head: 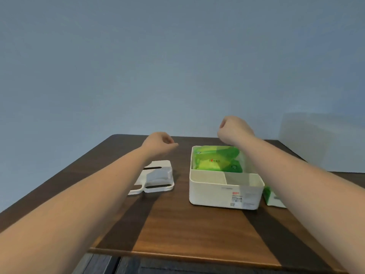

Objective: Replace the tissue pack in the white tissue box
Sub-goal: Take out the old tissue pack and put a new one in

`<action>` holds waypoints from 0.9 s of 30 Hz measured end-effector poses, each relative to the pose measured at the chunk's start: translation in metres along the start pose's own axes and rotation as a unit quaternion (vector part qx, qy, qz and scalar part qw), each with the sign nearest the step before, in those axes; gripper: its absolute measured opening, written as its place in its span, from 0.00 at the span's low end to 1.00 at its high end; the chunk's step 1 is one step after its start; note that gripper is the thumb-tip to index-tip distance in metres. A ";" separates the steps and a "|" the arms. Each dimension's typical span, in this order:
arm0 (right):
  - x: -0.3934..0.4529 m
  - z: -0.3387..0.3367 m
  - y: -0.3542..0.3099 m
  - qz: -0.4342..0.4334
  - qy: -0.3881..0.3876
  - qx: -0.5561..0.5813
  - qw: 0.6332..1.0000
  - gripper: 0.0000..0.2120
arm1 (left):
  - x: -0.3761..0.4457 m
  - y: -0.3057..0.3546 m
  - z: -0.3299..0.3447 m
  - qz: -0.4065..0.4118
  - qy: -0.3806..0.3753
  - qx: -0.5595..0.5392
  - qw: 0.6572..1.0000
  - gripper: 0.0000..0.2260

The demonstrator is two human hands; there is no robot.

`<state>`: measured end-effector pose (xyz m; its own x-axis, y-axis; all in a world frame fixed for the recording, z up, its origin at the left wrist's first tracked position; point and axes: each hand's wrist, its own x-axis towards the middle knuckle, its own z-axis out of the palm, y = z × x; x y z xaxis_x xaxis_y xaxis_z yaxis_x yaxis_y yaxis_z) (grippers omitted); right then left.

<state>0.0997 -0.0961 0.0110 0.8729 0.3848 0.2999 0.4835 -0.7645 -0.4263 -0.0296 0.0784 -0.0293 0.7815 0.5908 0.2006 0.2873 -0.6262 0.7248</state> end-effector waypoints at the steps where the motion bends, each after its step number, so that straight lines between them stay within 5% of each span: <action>1: 0.000 -0.006 0.016 0.026 0.002 -0.003 1.000 0.16 | -0.001 0.009 0.007 0.017 -0.022 -0.014 1.000 0.12; 8: -0.012 -0.019 0.098 0.172 -0.076 -0.089 0.978 0.24 | -0.003 0.040 0.048 0.082 -0.113 0.106 0.984 0.24; 15: -0.034 -0.009 0.127 0.155 -0.230 -0.168 0.946 0.45 | 0.001 0.049 0.069 0.082 -0.056 0.154 0.983 0.16; 27: -0.027 0.005 0.151 0.187 -0.157 -0.103 0.964 0.44 | 0.011 0.066 0.068 0.086 0.028 -0.039 0.995 0.08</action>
<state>0.1497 -0.2188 -0.0656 0.9760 0.1751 -0.1294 0.1360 -0.9544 -0.2658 0.0357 0.0094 -0.0239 0.7825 0.5071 0.3613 0.1066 -0.6808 0.7246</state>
